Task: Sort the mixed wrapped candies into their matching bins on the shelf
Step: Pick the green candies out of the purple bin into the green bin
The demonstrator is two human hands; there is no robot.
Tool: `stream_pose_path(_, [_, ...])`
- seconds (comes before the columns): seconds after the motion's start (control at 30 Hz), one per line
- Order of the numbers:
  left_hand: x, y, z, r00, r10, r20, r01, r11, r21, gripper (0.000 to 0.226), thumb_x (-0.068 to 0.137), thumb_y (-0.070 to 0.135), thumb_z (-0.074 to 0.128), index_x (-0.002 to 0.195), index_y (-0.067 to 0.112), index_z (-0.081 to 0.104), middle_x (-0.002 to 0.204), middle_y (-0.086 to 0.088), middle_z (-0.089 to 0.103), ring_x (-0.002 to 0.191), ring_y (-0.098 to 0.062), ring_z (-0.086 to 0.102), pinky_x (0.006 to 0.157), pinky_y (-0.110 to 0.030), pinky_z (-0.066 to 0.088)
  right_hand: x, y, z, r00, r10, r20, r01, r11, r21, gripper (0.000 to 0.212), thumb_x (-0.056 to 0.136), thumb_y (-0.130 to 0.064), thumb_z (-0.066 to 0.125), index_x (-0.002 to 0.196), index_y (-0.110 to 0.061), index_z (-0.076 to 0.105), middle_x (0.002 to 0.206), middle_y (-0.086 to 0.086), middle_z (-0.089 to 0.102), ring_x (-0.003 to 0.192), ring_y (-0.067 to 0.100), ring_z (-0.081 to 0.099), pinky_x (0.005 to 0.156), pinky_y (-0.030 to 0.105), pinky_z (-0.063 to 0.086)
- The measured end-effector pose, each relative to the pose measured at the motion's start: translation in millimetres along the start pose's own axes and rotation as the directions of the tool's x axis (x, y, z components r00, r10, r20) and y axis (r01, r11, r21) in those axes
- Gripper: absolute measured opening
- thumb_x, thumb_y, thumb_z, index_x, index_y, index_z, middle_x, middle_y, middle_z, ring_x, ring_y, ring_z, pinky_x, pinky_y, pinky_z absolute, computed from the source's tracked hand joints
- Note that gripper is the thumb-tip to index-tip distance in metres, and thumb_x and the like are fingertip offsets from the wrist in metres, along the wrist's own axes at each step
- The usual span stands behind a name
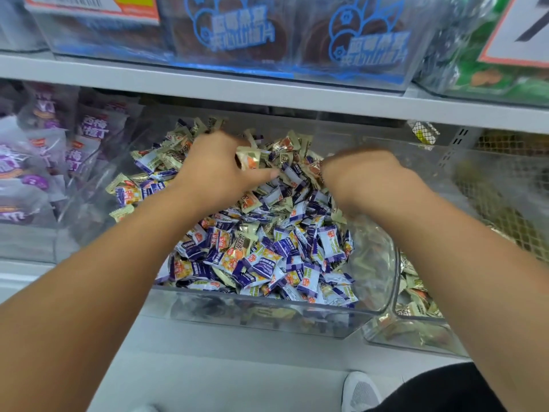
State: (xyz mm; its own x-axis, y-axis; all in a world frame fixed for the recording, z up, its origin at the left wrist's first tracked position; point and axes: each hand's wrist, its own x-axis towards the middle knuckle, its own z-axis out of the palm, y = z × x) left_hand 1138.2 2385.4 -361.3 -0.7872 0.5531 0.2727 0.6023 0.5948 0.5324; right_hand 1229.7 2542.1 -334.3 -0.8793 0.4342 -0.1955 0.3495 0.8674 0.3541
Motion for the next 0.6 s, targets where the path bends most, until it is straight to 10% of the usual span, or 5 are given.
stream_pose_path(0.33, [4, -22, -4, 0.926, 0.148, 0.348, -0.235, 0.947, 0.221, 0.016, 0.097, 0.036, 0.058, 0.109, 0.033, 0.067, 0.087, 0.0, 0.07, 0.072, -0.009, 0.063, 0.077, -0.035, 0.053, -1, -9, 11, 0.995, -0.074, -0.069, 0.054, 0.965, -0.256, 0.012, 0.087, -0.017, 0.07, 0.09, -0.018, 0.059, 0.076, -0.005, 0.053, 0.06, 0.014, 0.045, 0.044, 0.027, 0.024])
stream_pose_path(0.47, [7, -29, -18, 0.904, 0.066, 0.422, -0.212, 0.926, 0.311, 0.039, 0.086, 0.048, 0.069, 0.123, 0.038, 0.065, 0.133, 0.001, 0.062, 0.12, -0.024, 0.056, 0.103, -0.037, 0.044, 2, -4, 6, 0.993, -0.106, -0.058, 0.101, 0.991, -0.087, 0.012, 0.084, -0.013, 0.069, 0.086, -0.017, 0.057, 0.08, -0.002, 0.058, 0.066, 0.017, 0.055, 0.049, 0.028, 0.038])
stream_pose_path(0.6, [7, -27, -20, 0.89, 0.092, 0.446, -0.237, 0.93, 0.282, 0.025, 0.083, 0.042, 0.074, 0.108, 0.038, 0.07, 0.13, 0.005, 0.062, 0.112, -0.019, 0.057, 0.094, -0.03, 0.044, 6, 5, -4, 0.976, -0.197, -0.089, 0.212, 0.953, 0.216, 0.034, 0.088, -0.043, 0.064, 0.099, -0.011, 0.069, 0.101, 0.009, 0.069, 0.088, 0.028, 0.066, 0.073, 0.037, 0.056])
